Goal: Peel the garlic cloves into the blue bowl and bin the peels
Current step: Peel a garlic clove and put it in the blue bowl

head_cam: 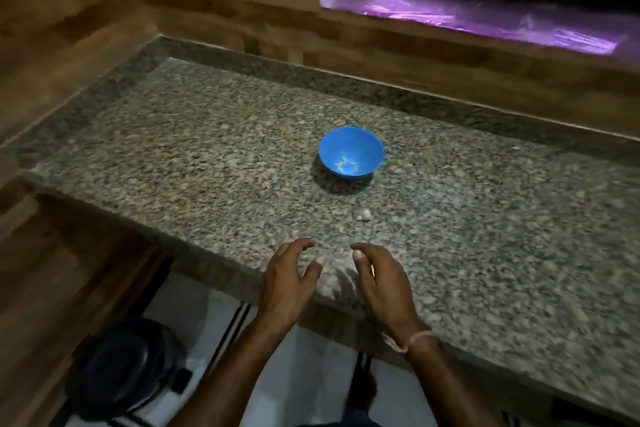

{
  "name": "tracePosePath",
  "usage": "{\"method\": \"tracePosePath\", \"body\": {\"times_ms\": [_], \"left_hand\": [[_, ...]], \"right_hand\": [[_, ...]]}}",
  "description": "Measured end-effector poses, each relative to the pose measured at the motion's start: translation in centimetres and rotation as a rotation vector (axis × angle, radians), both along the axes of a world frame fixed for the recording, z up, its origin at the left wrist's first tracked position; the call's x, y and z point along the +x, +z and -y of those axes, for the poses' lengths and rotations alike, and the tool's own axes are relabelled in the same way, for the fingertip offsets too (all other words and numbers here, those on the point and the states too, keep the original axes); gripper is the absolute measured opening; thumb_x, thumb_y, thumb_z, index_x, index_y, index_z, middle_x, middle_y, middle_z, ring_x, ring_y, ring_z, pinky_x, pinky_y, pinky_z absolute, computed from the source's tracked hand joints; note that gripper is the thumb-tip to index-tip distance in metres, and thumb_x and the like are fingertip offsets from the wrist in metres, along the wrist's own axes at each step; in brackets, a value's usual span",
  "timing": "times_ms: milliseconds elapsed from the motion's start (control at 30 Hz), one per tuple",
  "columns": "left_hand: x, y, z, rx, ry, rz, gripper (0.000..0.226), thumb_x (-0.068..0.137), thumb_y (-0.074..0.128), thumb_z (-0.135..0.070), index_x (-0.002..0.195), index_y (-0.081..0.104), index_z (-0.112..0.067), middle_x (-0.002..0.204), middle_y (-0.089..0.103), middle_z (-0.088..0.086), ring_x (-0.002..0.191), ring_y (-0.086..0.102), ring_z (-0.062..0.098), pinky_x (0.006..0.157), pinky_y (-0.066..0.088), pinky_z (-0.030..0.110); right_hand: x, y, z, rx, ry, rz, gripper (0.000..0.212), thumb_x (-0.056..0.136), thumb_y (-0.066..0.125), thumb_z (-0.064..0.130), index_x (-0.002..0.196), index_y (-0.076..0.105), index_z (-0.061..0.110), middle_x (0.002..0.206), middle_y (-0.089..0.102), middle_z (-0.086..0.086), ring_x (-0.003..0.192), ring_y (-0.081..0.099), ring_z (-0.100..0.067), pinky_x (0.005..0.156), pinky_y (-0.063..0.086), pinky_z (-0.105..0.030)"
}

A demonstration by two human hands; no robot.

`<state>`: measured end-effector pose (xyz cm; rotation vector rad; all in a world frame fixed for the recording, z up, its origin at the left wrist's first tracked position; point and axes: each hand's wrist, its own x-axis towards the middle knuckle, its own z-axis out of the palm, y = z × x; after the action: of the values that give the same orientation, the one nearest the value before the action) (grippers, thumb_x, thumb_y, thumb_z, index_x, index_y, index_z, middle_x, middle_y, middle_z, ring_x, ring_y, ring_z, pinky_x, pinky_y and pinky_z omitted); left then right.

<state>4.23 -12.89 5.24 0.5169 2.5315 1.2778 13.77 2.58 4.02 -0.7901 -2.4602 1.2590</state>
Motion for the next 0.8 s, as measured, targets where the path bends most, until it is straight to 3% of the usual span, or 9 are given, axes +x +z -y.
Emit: {"method": "tracePosePath", "body": {"times_ms": [67,167,267,333,433,533,600,700,800], "left_hand": [[-0.2,-0.6,-2.7,-0.031,-0.006,0.018,0.033,0.098,0.069,-0.027,0.130,0.066,-0.023,0.131,0.064,-0.006,0.118,0.058,0.012,0.092,0.049,0.026],[-1.2,-1.7,-5.1,-0.072,0.000,0.058,0.033,0.095,0.072,-0.025,0.128,0.069,-0.020,0.127,0.068,-0.002,0.112,0.063,0.014,0.092,0.056,0.033],[-3.0,-2.8,-6.8,-0.140,-0.022,0.043,0.033,0.094,0.071,-0.015,0.127,0.068,-0.019,0.122,0.068,-0.001,0.097,0.065,0.009,0.072,0.050,0.015],[-4.3,-3.3,-7.8,-0.175,-0.045,0.019,0.034,0.093,0.072,-0.009,0.125,0.068,-0.018,0.119,0.066,-0.002,0.098,0.064,0.008,0.070,0.044,0.013],[-5.9,-4.5,-9.2,-0.225,-0.115,-0.020,0.035,0.089,0.074,-0.004,0.120,0.068,-0.018,0.113,0.063,-0.001,0.100,0.064,0.015,0.079,0.049,0.024],[-6.9,-5.4,-10.1,-0.242,-0.179,-0.092,0.029,0.087,0.072,0.005,0.111,0.070,-0.012,0.102,0.057,-0.001,0.089,0.059,0.013,0.070,0.042,0.004],[-7.1,-5.8,-10.2,-0.219,-0.203,-0.133,0.022,0.088,0.066,0.010,0.096,0.069,-0.010,0.092,0.054,0.000,0.078,0.054,0.005,0.067,0.039,-0.001],[-7.9,-6.4,-10.2,-0.188,-0.258,-0.153,0.025,0.091,0.063,0.007,0.080,0.058,-0.014,0.082,0.051,-0.001,0.073,0.050,0.004,0.063,0.039,0.005],[-8.5,-6.6,-10.3,-0.177,-0.265,-0.164,0.025,0.095,0.061,-0.002,0.081,0.056,-0.022,0.082,0.054,-0.006,0.075,0.051,0.008,0.060,0.039,0.016]], "right_hand": [[0.2,-0.7,-2.8,0.011,0.014,0.038,0.034,0.109,0.047,0.042,0.129,0.069,0.025,0.124,0.068,0.008,0.113,0.063,-0.010,0.094,0.051,-0.033],[-0.3,-1.9,-5.7,0.085,0.059,0.122,0.034,0.108,0.049,0.041,0.131,0.068,0.023,0.128,0.067,0.003,0.115,0.063,-0.016,0.090,0.050,-0.034],[-1.5,-2.8,-8.2,0.160,0.114,0.207,0.037,0.106,0.056,0.038,0.138,0.062,0.021,0.134,0.063,-0.001,0.121,0.060,-0.021,0.093,0.050,-0.035],[-2.7,-3.2,-9.7,0.229,0.136,0.292,0.041,0.103,0.062,0.033,0.142,0.057,0.021,0.139,0.058,-0.004,0.126,0.055,-0.025,0.095,0.048,-0.037],[-4.8,-3.2,-11.2,0.293,0.134,0.403,0.061,0.094,0.073,0.034,0.148,0.047,0.022,0.149,0.047,-0.007,0.135,0.045,-0.031,0.100,0.047,-0.044],[-6.9,-3.4,-12.3,0.313,0.136,0.507,0.087,0.087,0.080,0.042,0.158,0.031,0.025,0.166,0.026,-0.010,0.151,0.025,-0.033,0.116,0.035,-0.055],[-7.8,-3.7,-12.7,0.315,0.147,0.585,0.095,0.087,0.079,0.047,0.162,0.024,0.027,0.172,0.014,-0.008,0.157,0.012,-0.033,0.120,0.023,-0.063],[-8.8,-3.8,-12.9,0.297,0.128,0.633,0.100,0.087,0.080,0.046,0.164,0.020,0.029,0.174,0.004,-0.004,0.160,0.002,-0.032,0.121,0.016,-0.069],[-9.4,-3.8,-12.9,0.268,0.108,0.657,0.104,0.085,0.084,0.040,0.164,0.018,0.030,0.175,0.001,-0.002,0.160,0.000,-0.033,0.121,0.014,-0.071]]}}
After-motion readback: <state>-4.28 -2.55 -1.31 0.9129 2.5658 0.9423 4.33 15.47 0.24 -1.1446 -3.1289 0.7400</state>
